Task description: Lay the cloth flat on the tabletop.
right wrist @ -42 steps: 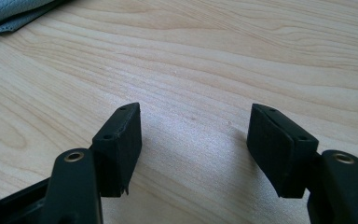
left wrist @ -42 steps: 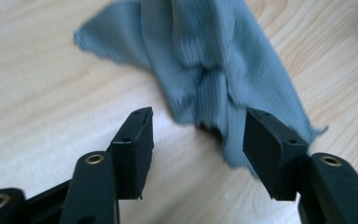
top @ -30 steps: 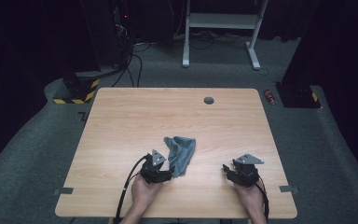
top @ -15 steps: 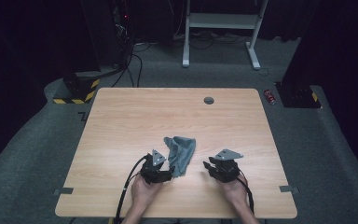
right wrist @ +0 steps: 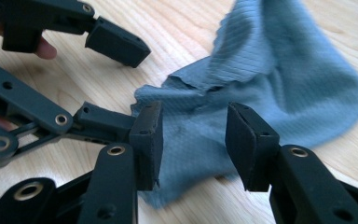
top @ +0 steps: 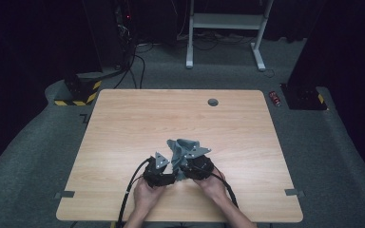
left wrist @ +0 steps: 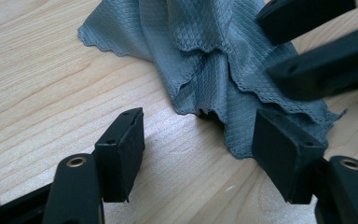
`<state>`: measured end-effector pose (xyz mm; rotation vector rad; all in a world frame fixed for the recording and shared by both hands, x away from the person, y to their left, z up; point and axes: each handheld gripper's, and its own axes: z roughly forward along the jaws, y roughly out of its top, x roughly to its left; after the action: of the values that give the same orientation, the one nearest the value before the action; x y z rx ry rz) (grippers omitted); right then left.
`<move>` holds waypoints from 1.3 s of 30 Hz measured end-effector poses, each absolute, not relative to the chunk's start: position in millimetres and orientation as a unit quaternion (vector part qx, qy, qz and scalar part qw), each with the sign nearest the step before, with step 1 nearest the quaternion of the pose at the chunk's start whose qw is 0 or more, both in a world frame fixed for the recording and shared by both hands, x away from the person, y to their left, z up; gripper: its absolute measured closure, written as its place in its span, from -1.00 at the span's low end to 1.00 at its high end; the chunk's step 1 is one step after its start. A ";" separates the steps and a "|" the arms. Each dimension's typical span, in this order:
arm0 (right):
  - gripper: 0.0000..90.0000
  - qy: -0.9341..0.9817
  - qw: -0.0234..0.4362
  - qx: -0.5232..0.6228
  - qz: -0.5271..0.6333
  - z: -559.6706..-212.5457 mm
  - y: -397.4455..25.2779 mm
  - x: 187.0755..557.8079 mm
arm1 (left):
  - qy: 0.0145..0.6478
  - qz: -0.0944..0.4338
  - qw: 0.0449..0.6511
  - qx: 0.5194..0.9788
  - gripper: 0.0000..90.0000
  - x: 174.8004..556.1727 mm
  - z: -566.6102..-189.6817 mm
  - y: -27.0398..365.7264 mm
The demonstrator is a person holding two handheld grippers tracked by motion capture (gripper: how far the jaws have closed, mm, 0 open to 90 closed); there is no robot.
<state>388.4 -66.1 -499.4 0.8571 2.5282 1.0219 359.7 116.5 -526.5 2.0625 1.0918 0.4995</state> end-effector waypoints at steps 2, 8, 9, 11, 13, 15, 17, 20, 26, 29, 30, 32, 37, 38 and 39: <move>0.22 0.879 0.143 0.293 0.347 -502.1 -61.2 389.2 | 0.425 0.195 0.369 0.803 -0.23 359.7 -526.5 116.5; 0.37 0.890 0.156 0.290 0.315 -509.1 -54.9 392.2 | 0.425 0.195 0.367 0.804 -0.23 359.7 -526.4 116.6; 0.44 0.893 0.162 0.286 0.308 -509.6 -54.7 392.5 | 0.425 0.195 0.368 0.804 -0.23 359.7 -526.4 116.5; 0.71 0.894 0.165 0.284 0.304 -508.3 -56.0 392.9 | 0.425 0.195 0.368 0.803 -0.23 359.7 -526.5 116.5; 0.89 0.894 0.175 0.285 0.300 -507.5 -57.4 392.2 | 0.425 0.195 0.368 0.804 -0.23 359.8 -526.5 116.5; 0.99 0.892 0.184 0.282 0.301 -507.0 -60.3 390.5 | 0.425 0.195 0.369 0.803 -0.23 359.7 -526.5 116.4; 0.99 0.888 0.186 0.287 0.308 -505.8 -65.3 389.6 | 0.425 0.195 0.369 0.803 -0.23 359.7 -526.5 116.4; 0.98 0.882 0.178 0.298 0.320 -503.8 -72.4 390.4 | 0.426 0.195 0.369 0.803 -0.23 359.8 -526.5 116.4; 0.51 0.879 0.171 0.296 0.332 -503.6 -65.0 391.9 | 0.426 0.195 0.369 0.803 -0.23 359.8 -526.5 116.5; 0.37 0.879 0.169 0.300 0.329 -508.7 -57.6 395.5 | 0.426 0.194 0.368 0.803 -0.24 359.7 -526.5 116.4; 0.34 0.879 0.166 0.302 0.329 -509.7 -55.7 396.4 | 0.426 0.195 0.368 0.804 -0.23 359.7 -526.4 116.5; 0.30 0.879 0.164 0.303 0.330 -510.8 -52.2 397.4 | 0.425 0.195 0.367 0.804 -0.24 359.7 -526.4 116.6; 0.59 0.882 0.175 0.302 0.316 -513.0 -49.5 400.3 | 0.426 0.195 0.368 0.804 -0.24 359.7 -526.4 116.5; 0.69 0.882 0.174 0.304 0.314 -512.5 -50.5 400.6 | 0.426 0.195 0.368 0.804 -0.24 359.7 -526.4 116.5; 0.78 0.883 0.174 0.304 0.312 -512.3 -51.2 400.7 | 0.426 0.195 0.368 0.803 -0.24 359.7 -526.4 116.5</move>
<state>400.7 -51.2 -512.3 0.8619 2.5034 0.8848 359.7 116.5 -526.4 2.0637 1.0936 0.4999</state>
